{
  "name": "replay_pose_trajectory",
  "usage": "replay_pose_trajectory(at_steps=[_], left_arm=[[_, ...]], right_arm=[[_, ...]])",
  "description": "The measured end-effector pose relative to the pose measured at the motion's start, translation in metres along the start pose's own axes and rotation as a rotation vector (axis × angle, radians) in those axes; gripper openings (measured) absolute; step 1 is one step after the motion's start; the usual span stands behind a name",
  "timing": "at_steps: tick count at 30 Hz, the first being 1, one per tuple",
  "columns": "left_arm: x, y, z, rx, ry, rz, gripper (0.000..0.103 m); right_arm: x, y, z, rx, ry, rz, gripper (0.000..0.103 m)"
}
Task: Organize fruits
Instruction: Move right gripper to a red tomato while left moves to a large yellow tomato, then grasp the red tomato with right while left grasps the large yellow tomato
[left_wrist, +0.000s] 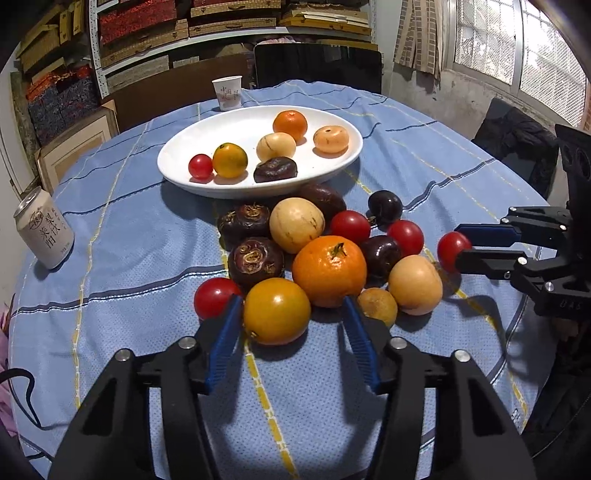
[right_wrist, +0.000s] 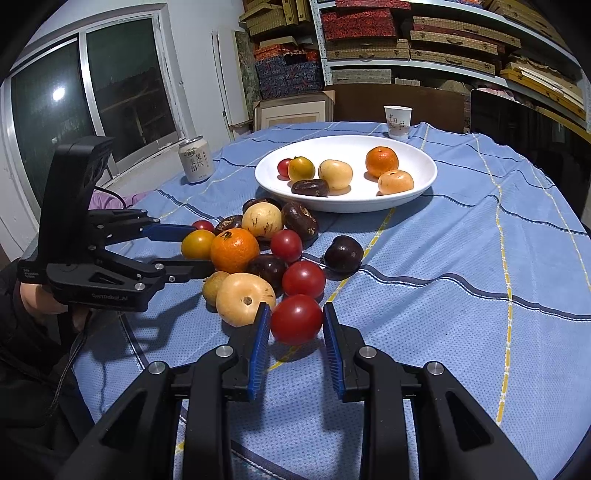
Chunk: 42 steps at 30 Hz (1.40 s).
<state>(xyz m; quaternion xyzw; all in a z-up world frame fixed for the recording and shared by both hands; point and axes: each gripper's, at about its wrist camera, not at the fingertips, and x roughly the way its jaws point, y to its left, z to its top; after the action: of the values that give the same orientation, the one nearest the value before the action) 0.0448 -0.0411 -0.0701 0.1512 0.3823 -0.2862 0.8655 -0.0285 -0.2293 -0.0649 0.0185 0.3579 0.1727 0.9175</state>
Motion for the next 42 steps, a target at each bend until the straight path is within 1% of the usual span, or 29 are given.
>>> replay_pose_trajectory(at_steps=[1, 2, 4, 14, 16, 17, 19, 20, 21, 22, 28, 31, 37, 42], left_arm=[[-0.002, 0.001, -0.001, -0.003, -0.004, 0.008, 0.040], [-0.003, 0.004, -0.002, -0.012, -0.004, 0.003, 0.037], [-0.007, 0.008, -0.005, -0.028, -0.005, -0.014, 0.036], [-0.014, 0.007, -0.009, -0.023, -0.016, -0.012, 0.036], [-0.008, 0.005, -0.009, -0.006, 0.006, -0.006, 0.037], [-0.008, 0.004, -0.009, 0.001, -0.003, -0.001, 0.037], [-0.003, 0.003, -0.006, 0.000, 0.000, 0.010, 0.038], [0.002, 0.004, -0.005, -0.005, 0.016, 0.013, 0.037], [0.003, 0.005, -0.004, -0.011, 0.020, 0.005, 0.037], [0.003, 0.006, -0.004, -0.014, 0.016, -0.006, 0.037], [-0.002, 0.006, -0.005, -0.024, -0.003, -0.004, 0.036], [-0.013, 0.009, -0.005, -0.043, -0.028, -0.009, 0.036], [-0.039, 0.013, 0.001, -0.047, -0.078, 0.005, 0.036], [-0.042, 0.016, 0.006, -0.062, -0.089, 0.004, 0.036]], right_arm=[[0.000, 0.000, 0.000, 0.001, 0.000, 0.001, 0.029], [0.000, -0.001, 0.000, 0.002, -0.001, 0.003, 0.029], [0.000, -0.001, 0.000, 0.006, -0.002, 0.006, 0.029], [-0.001, -0.001, 0.001, 0.006, -0.004, 0.010, 0.029], [0.000, -0.001, 0.001, 0.005, -0.002, 0.010, 0.029], [0.000, -0.001, 0.001, 0.004, -0.001, 0.010, 0.029], [0.000, 0.000, 0.001, 0.003, 0.001, 0.010, 0.029], [0.000, 0.000, 0.001, 0.003, 0.001, 0.010, 0.029], [0.000, 0.000, 0.001, 0.004, 0.000, 0.009, 0.029], [0.000, -0.001, 0.001, 0.005, 0.000, 0.010, 0.029], [0.001, -0.001, 0.001, 0.006, 0.002, 0.019, 0.029], [0.001, -0.001, 0.001, 0.011, 0.001, 0.026, 0.029], [0.000, -0.002, 0.000, 0.010, -0.007, 0.031, 0.029], [-0.004, -0.002, 0.001, 0.017, -0.029, 0.028, 0.029]])
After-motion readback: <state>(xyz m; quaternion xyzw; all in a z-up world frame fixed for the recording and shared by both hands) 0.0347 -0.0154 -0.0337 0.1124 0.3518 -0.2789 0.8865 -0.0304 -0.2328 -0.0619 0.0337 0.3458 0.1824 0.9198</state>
